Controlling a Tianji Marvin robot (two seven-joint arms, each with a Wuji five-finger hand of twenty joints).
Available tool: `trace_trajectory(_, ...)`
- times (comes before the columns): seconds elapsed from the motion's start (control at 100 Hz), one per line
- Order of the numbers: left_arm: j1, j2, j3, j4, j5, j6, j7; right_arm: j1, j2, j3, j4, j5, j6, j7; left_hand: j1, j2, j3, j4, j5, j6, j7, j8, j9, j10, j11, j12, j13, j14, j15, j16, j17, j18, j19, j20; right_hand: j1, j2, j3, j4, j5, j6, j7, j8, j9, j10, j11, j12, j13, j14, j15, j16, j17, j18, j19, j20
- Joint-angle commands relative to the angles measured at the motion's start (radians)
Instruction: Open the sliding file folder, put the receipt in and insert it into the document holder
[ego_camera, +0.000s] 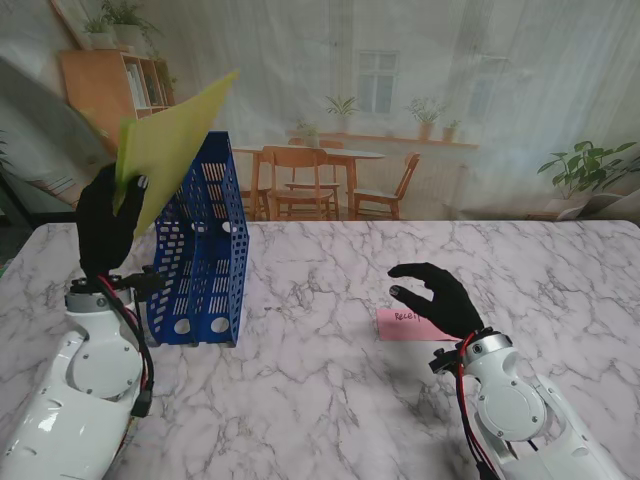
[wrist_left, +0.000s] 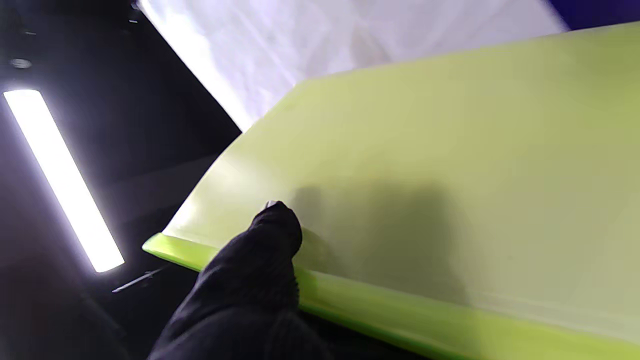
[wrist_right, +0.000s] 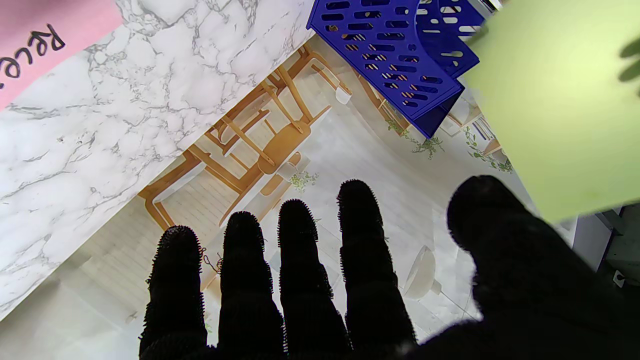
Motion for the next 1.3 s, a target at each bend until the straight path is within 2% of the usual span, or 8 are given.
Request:
trace_trajectory(0.0,-0.008,0.015,-0.004,-0.066,-0.012,-0.015,-0.029,-0.002,-0.001,0.001,0.004,0.001,0.001,0.001,0.072,0.042,0.081,-0.008,0.009,-0.108,0.031,0.010,0.018,-0.036,0.018,0.018,0.022,-0.010,0.026,0.010,0.015,-0.065,0.032,0.011,-0.013,0.031,-0.026,-0.014,0.003,-0.007,-0.019,0.017,0.012,-0.003,-0.010,-0.003,0.018,0.003,-0.010,0.013,-0.002,0.000,-0.013,0.003)
trace_trajectory(0.24,-0.005,0.044,0.014,-0.237,-0.100,0.003,-0.197,-0.003,-0.001,0.005,0.005,0.001,-0.008,-0.003,0.072,0.041,0.088,-0.005,0.007,-0.098,0.043,0.020,0.038,-0.010,0.033,0.025,0.055,0.013,0.057,0.022,0.047,-0.055,0.080,0.028,-0.014,0.032,-0.026,-0.014,0.001,-0.006,-0.020,0.017,0.010,-0.002,-0.011,-0.003,0.018,0.001,-0.009,0.013,-0.001,0.000,-0.013,0.003)
trace_trajectory(0.52,-0.043,0.061,0.143,-0.279,-0.234,0.150,-0.322,-0.011,-0.004,0.018,0.006,0.006,-0.026,-0.015,0.072,0.030,0.107,-0.007,0.018,-0.071,0.038,0.043,0.075,0.047,0.061,0.039,0.101,0.073,0.112,0.044,0.124,-0.014,0.148,0.037,-0.014,0.027,-0.026,-0.014,-0.017,-0.010,-0.024,0.016,0.000,-0.005,-0.012,-0.003,0.019,0.002,-0.008,0.013,0.001,-0.002,-0.012,0.004)
trace_trajectory(0.72,-0.096,0.044,0.294,-0.205,-0.318,0.272,-0.322,-0.015,-0.006,0.023,0.006,0.011,-0.032,-0.022,0.072,0.027,0.107,-0.009,0.031,-0.065,0.037,0.075,0.106,0.066,0.112,0.068,0.150,0.103,0.163,0.077,0.180,0.005,0.205,0.037,-0.029,0.004,-0.030,-0.016,-0.093,-0.008,-0.040,0.013,-0.035,-0.015,-0.016,-0.003,0.014,-0.002,-0.008,0.013,0.002,-0.002,-0.008,0.005)
trace_trajectory(0.9,-0.142,0.011,0.419,-0.119,-0.405,0.346,-0.286,-0.014,-0.003,0.033,0.023,0.036,-0.077,0.000,0.072,0.025,0.109,-0.010,0.035,-0.057,0.032,0.080,0.124,0.076,0.128,0.085,0.167,0.119,0.181,0.098,0.192,0.021,0.229,0.037,-0.183,-0.072,-0.062,-0.048,-0.283,0.035,-0.095,-0.010,-0.175,-0.019,-0.030,-0.008,-0.023,-0.018,-0.019,0.010,-0.019,-0.012,-0.021,0.003)
trace_trajectory(1.07,-0.168,-0.014,0.491,-0.059,-0.446,0.376,-0.257,-0.011,-0.006,0.040,0.037,0.023,-0.070,-0.017,0.072,0.023,0.110,-0.011,0.037,-0.050,0.025,0.084,0.133,0.081,0.133,0.094,0.175,0.125,0.189,0.112,0.199,0.031,0.247,0.037,-0.262,-0.096,-0.065,-0.075,-0.404,0.103,-0.166,-0.060,-0.305,0.012,-0.086,-0.040,-0.053,-0.011,-0.035,0.007,-0.018,-0.006,-0.039,0.013)
trace_trajectory(1.22,-0.169,-0.026,0.521,-0.041,-0.482,0.389,-0.247,-0.002,-0.009,0.039,0.055,0.027,-0.031,-0.023,0.072,0.025,0.112,-0.011,0.033,-0.045,0.020,0.091,0.131,0.086,0.150,0.112,0.184,0.139,0.208,0.130,0.213,0.037,0.273,0.039,-0.323,-0.098,-0.087,-0.092,-0.440,0.138,-0.228,-0.126,-0.375,0.018,-0.139,-0.074,-0.081,-0.025,-0.055,0.001,-0.023,-0.023,-0.053,0.031)
trace_trajectory(1.29,-0.165,-0.026,0.526,-0.040,-0.502,0.392,-0.255,0.012,-0.008,0.037,0.081,0.030,-0.042,-0.020,0.072,0.030,0.113,-0.012,0.025,-0.040,0.019,0.094,0.127,0.089,0.159,0.121,0.187,0.146,0.214,0.136,0.220,0.039,0.282,0.039,-0.421,-0.151,-0.006,-0.110,-0.440,0.117,-0.223,-0.143,-0.378,0.001,-0.139,-0.077,-0.093,-0.044,-0.061,0.001,-0.030,-0.030,-0.066,0.048)
